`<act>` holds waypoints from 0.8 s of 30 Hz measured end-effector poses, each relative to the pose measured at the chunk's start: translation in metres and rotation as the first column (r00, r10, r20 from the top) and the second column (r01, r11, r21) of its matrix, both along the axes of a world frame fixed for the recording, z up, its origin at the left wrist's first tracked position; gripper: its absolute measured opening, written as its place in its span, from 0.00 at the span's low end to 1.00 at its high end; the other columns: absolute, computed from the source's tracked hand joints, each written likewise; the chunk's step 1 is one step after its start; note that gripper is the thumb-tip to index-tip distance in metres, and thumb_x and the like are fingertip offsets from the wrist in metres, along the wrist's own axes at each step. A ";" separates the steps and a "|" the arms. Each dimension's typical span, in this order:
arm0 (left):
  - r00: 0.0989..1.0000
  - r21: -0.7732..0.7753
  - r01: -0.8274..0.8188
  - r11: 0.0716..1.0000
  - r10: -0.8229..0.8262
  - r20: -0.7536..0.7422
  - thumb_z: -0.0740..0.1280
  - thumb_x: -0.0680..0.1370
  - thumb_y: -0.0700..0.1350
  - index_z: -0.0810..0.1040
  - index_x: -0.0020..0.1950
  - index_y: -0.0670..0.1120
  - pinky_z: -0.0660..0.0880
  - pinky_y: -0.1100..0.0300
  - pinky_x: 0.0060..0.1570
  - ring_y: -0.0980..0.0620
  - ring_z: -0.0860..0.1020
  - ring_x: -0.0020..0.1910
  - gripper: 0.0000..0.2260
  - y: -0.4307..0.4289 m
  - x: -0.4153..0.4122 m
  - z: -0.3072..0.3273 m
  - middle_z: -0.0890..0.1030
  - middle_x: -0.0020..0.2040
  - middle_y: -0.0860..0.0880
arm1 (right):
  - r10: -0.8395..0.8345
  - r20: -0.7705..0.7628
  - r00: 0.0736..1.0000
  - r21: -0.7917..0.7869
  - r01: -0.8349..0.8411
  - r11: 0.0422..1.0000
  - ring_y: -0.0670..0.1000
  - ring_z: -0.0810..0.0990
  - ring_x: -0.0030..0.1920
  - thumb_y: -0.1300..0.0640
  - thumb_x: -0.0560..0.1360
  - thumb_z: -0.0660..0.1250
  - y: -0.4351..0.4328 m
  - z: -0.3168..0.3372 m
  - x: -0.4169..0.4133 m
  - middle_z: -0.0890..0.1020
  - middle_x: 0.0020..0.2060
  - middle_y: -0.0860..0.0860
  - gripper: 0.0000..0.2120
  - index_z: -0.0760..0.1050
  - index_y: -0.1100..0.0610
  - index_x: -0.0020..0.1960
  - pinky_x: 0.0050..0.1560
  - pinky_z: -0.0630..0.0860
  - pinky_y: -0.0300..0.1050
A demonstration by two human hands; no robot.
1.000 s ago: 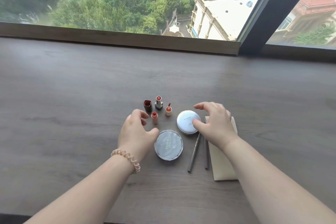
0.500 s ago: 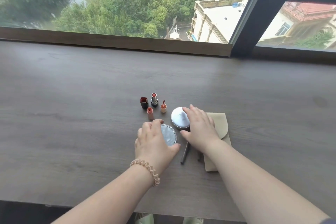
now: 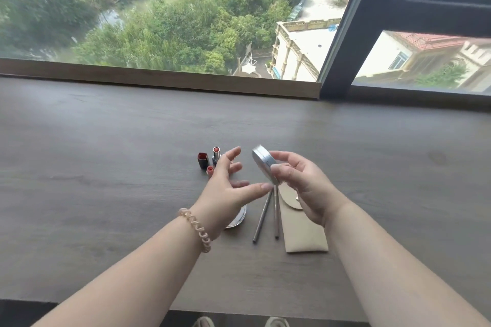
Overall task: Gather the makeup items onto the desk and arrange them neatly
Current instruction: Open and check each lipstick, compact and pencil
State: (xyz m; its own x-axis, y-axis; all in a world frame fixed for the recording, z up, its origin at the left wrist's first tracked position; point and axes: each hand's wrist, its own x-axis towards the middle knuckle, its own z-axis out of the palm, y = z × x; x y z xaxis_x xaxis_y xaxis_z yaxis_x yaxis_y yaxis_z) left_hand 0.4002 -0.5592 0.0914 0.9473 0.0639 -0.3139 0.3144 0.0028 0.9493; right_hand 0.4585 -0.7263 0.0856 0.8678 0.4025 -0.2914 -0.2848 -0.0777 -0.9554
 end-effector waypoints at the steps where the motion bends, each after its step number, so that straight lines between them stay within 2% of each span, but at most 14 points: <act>1: 0.999 -0.107 0.032 0.994 -0.031 0.014 0.78 0.59 0.52 0.64 0.70 0.61 0.75 0.58 0.51 0.54 0.80 0.54 0.42 -0.003 0.000 0.009 0.72 0.63 0.51 | 0.038 0.032 0.999 0.012 -0.039 0.999 0.42 0.80 0.41 0.46 0.58 0.74 -0.003 0.012 -0.005 0.81 0.43 0.52 0.33 0.75 0.56 0.61 0.45 0.71 0.32; 3: 0.996 -0.241 0.079 0.967 -0.068 0.054 0.78 0.59 0.50 0.68 0.68 0.56 0.78 0.57 0.47 0.52 0.82 0.51 0.38 -0.011 -0.001 0.023 0.78 0.59 0.48 | 0.088 0.093 0.992 -0.005 -0.088 0.996 0.44 0.81 0.41 0.41 0.57 0.76 -0.009 0.031 -0.014 0.82 0.42 0.53 0.35 0.76 0.59 0.58 0.46 0.73 0.34; 6: 0.996 -0.385 0.074 0.920 -0.049 0.075 0.76 0.63 0.44 0.73 0.63 0.49 0.79 0.59 0.42 0.48 0.83 0.47 0.29 -0.021 -0.006 0.041 0.82 0.50 0.44 | 0.135 0.169 0.976 -0.120 -0.116 0.986 0.53 0.82 0.52 0.32 0.60 0.72 -0.018 0.056 -0.024 0.84 0.49 0.58 0.34 0.79 0.57 0.55 0.58 0.75 0.47; 8: 0.997 -0.465 0.074 0.882 -0.047 0.068 0.77 0.61 0.45 0.73 0.62 0.48 0.79 0.57 0.42 0.46 0.83 0.46 0.30 -0.023 -0.009 0.051 0.82 0.48 0.43 | 0.161 0.253 0.954 -0.212 -0.107 0.971 0.51 0.81 0.55 0.37 0.68 0.68 -0.024 0.074 -0.031 0.85 0.50 0.53 0.25 0.80 0.54 0.55 0.62 0.74 0.53; 11: 0.994 -0.486 0.103 0.868 -0.069 0.087 0.75 0.59 0.47 0.74 0.61 0.47 0.79 0.56 0.44 0.45 0.83 0.44 0.31 -0.024 -0.012 0.062 0.83 0.46 0.45 | 0.186 0.409 0.893 -0.337 -0.042 0.941 0.42 0.79 0.57 0.44 0.71 0.68 -0.026 0.095 -0.039 0.84 0.51 0.45 0.16 0.78 0.46 0.58 0.64 0.72 0.52; 13: 0.986 -0.471 0.156 0.868 -0.112 0.120 0.73 0.61 0.47 0.76 0.59 0.46 0.79 0.57 0.41 0.46 0.82 0.41 0.26 -0.022 -0.013 0.069 0.82 0.44 0.47 | 0.300 0.518 0.801 -0.457 -0.038 0.889 0.37 0.77 0.58 0.45 0.72 0.65 -0.023 0.111 -0.042 0.82 0.53 0.42 0.16 0.75 0.41 0.60 0.70 0.63 0.49; 15: 0.977 -0.456 0.204 0.866 -0.154 0.145 0.72 0.63 0.46 0.77 0.56 0.46 0.79 0.56 0.43 0.47 0.81 0.41 0.22 -0.018 -0.016 0.072 0.81 0.45 0.47 | 0.421 0.549 0.722 -0.564 -0.051 0.824 0.37 0.76 0.58 0.46 0.74 0.61 -0.015 0.122 -0.045 0.82 0.54 0.41 0.19 0.72 0.42 0.64 0.73 0.52 0.48; 19: 0.972 -0.416 0.221 0.882 -0.165 0.165 0.71 0.66 0.45 0.76 0.59 0.43 0.74 0.44 0.57 0.42 0.81 0.47 0.22 -0.006 -0.025 0.074 0.82 0.51 0.42 | 0.564 0.562 0.606 -0.692 -0.030 0.721 0.48 0.79 0.54 0.55 0.74 0.60 0.001 0.130 -0.049 0.83 0.50 0.46 0.20 0.67 0.46 0.66 0.74 0.53 0.49; 21: 0.974 -0.435 0.203 0.877 -0.135 0.181 0.71 0.66 0.44 0.76 0.58 0.41 0.77 0.46 0.54 0.42 0.82 0.46 0.21 0.000 -0.030 0.074 0.82 0.50 0.41 | 0.618 0.555 0.556 -0.739 -0.012 0.674 0.50 0.79 0.49 0.57 0.74 0.60 0.011 0.130 -0.052 0.82 0.48 0.47 0.20 0.67 0.49 0.65 0.74 0.54 0.49; 24: 0.978 -0.490 0.170 0.855 -0.083 0.194 0.71 0.66 0.43 0.77 0.56 0.40 0.79 0.52 0.46 0.43 0.82 0.42 0.20 0.007 -0.036 0.073 0.81 0.47 0.40 | 0.670 0.597 0.442 -0.769 0.075 0.635 0.47 0.71 0.39 0.58 0.74 0.57 0.022 0.124 -0.054 0.80 0.43 0.48 0.21 0.67 0.54 0.66 0.74 0.56 0.49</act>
